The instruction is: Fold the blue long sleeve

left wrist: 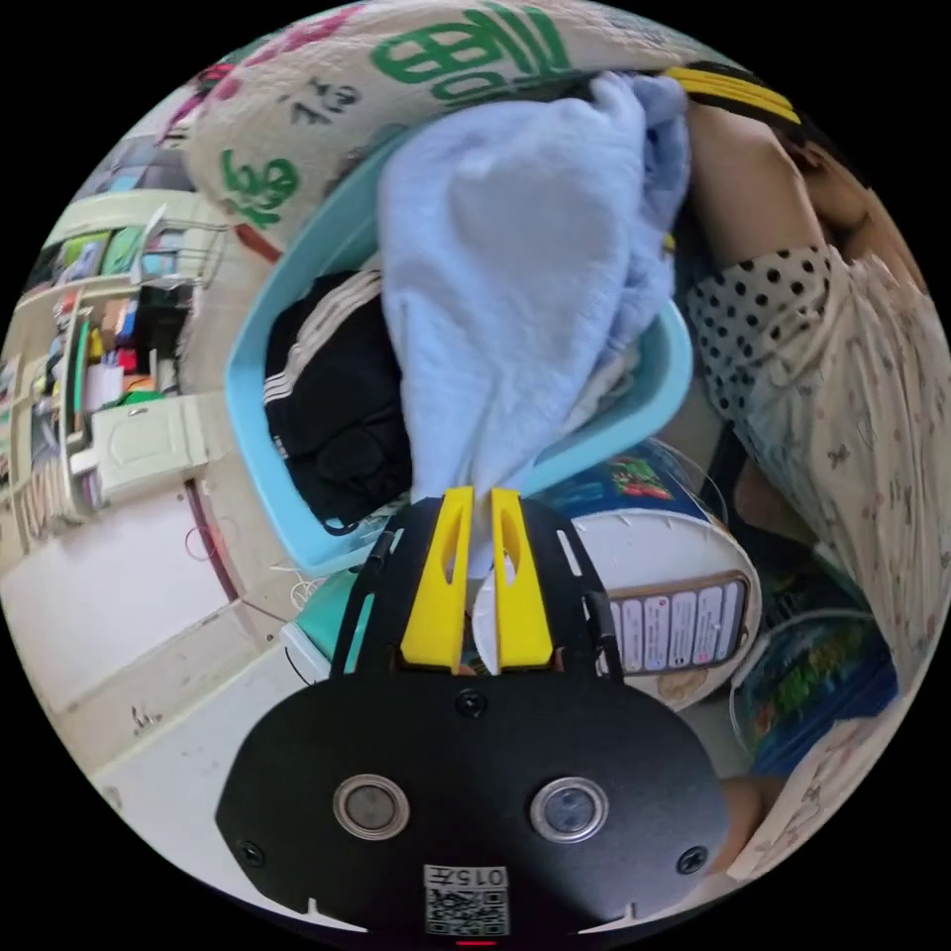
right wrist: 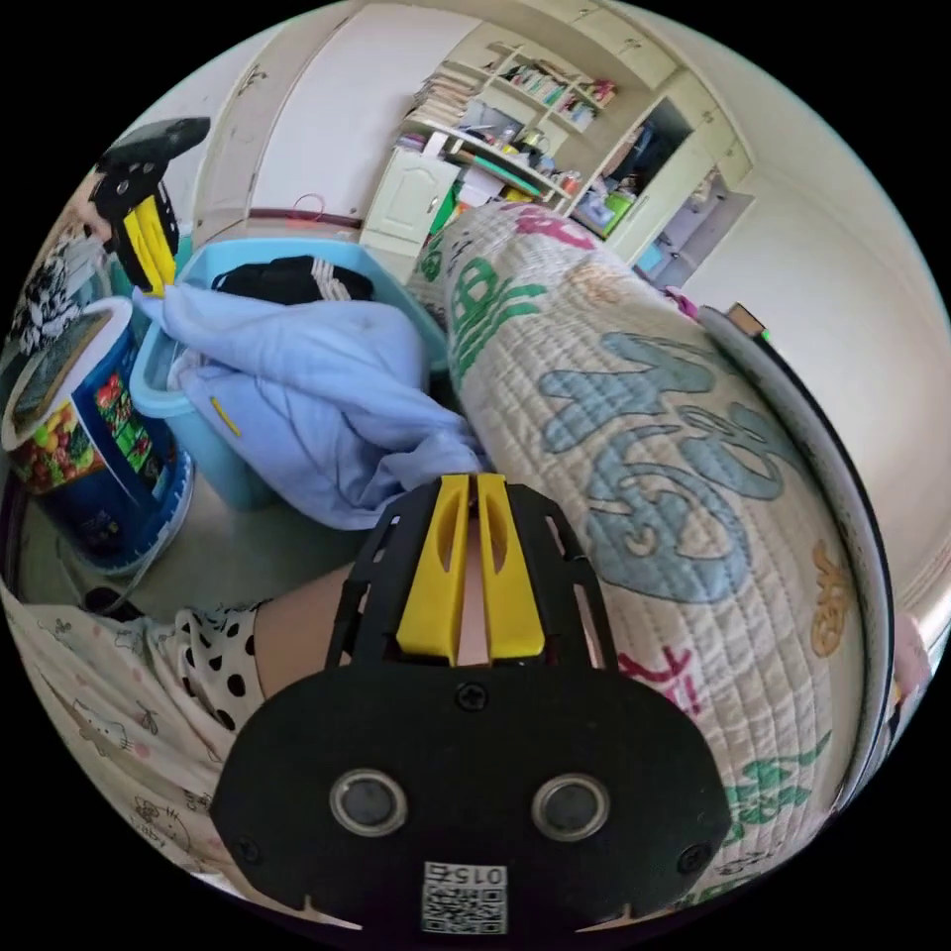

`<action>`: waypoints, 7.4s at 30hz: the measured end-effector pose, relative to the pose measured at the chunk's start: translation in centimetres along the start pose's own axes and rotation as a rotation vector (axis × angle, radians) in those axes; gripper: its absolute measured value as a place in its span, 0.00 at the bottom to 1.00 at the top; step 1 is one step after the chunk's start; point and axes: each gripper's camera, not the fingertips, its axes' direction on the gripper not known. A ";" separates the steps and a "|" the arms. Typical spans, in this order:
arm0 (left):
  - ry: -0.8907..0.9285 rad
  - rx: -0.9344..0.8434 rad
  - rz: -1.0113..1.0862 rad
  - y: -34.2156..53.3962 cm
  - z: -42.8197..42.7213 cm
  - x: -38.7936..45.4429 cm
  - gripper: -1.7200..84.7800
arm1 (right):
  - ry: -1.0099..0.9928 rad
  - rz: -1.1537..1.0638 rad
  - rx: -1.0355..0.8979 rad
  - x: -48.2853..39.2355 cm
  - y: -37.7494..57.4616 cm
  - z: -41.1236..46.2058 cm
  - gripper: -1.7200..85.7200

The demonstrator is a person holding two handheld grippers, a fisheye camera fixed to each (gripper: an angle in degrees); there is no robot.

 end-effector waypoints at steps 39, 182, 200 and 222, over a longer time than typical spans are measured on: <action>-0.027 1.937 -0.510 33.9 -15.1 -12.6 0.02 | 0.474 0.325 0.921 13.1 4.0 -54.0 0.01; 0.585 1.390 -0.687 11.6 2.2 -17.8 0.13 | 0.520 0.778 0.145 38.0 -2.2 -62.8 0.11; 0.786 1.275 -0.343 11.6 13.4 3.4 0.14 | 0.001 0.941 0.171 27.5 13.0 -55.6 0.13; 0.192 1.312 -0.058 8.0 5.0 4.7 0.05 | -0.022 0.972 0.203 30.7 17.8 -58.5 0.10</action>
